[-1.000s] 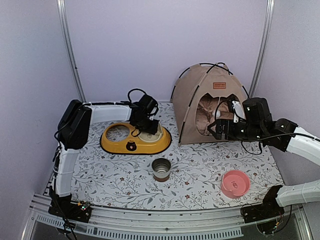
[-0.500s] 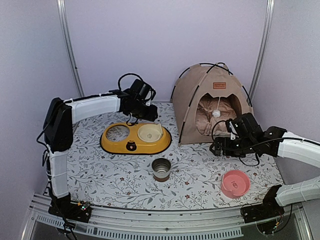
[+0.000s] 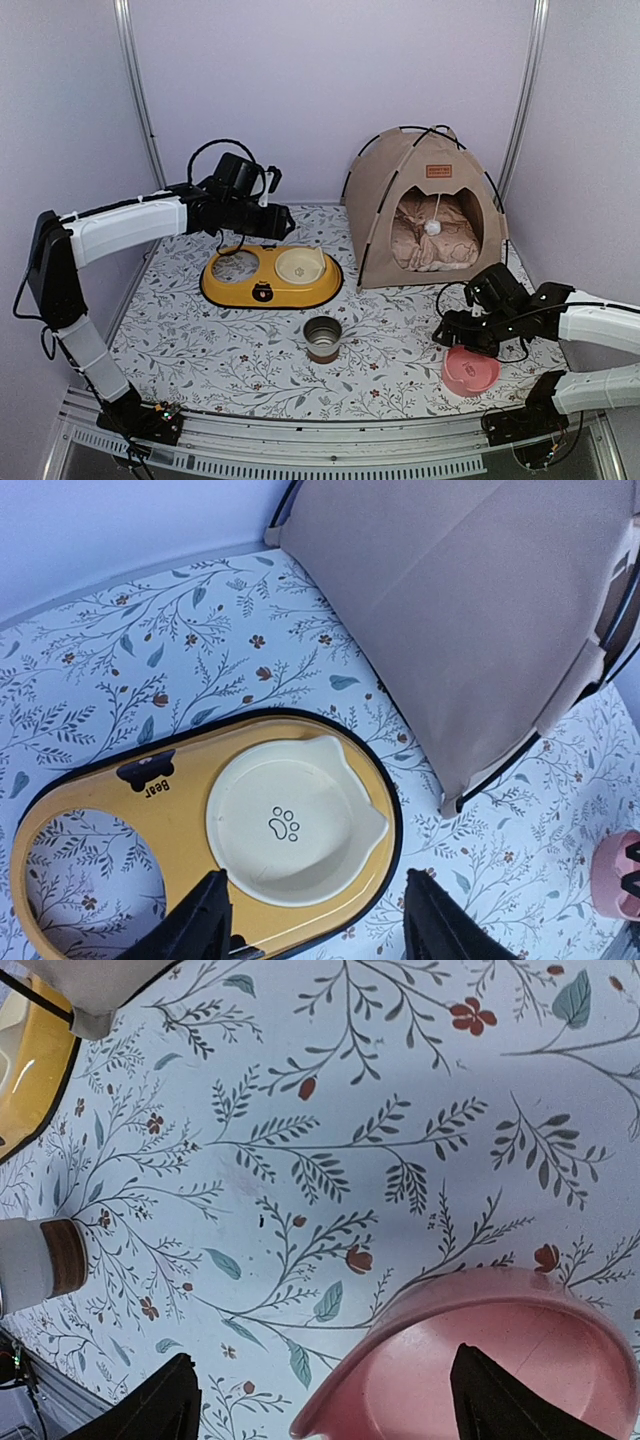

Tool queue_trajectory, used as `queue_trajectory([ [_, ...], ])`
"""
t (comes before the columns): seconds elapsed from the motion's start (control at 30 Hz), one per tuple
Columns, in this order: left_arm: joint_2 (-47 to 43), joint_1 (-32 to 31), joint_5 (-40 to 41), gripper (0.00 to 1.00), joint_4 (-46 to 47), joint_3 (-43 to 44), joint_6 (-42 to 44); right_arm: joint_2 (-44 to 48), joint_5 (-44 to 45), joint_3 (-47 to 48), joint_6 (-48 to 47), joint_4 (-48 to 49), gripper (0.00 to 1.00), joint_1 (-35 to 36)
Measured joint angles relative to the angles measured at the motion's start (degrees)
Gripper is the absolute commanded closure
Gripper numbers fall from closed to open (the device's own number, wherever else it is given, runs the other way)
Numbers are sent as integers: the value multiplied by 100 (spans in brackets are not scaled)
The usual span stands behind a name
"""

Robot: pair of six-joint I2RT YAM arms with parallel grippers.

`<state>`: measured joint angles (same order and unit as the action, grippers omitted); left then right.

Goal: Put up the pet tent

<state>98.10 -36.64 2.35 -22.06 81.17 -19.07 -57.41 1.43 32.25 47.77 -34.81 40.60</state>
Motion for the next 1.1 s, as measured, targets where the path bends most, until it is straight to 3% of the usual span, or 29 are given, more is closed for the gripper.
queue_trajectory([
  [0.3, -586, 297, -162, 41, 310, -863, -33, -398, -160, -282, 407, 116, 42, 192],
  [0.63, -813, 566, -385, 41, 573, -1469, -68, -1344, -72, 284, 498, 186, 87, 695],
  [0.9, -857, 570, -713, 41, 684, -1598, -133, -2597, 57, 1624, -33, 323, 95, 1172],
  [1.03, -852, 562, -951, 41, 710, -1598, -192, -3318, 39, 2337, -367, 509, 94, 1403],
  [1.1, -841, 527, -1038, 40, 721, -1598, -199, -3633, 33, 2660, -533, 575, 87, 1508],
])
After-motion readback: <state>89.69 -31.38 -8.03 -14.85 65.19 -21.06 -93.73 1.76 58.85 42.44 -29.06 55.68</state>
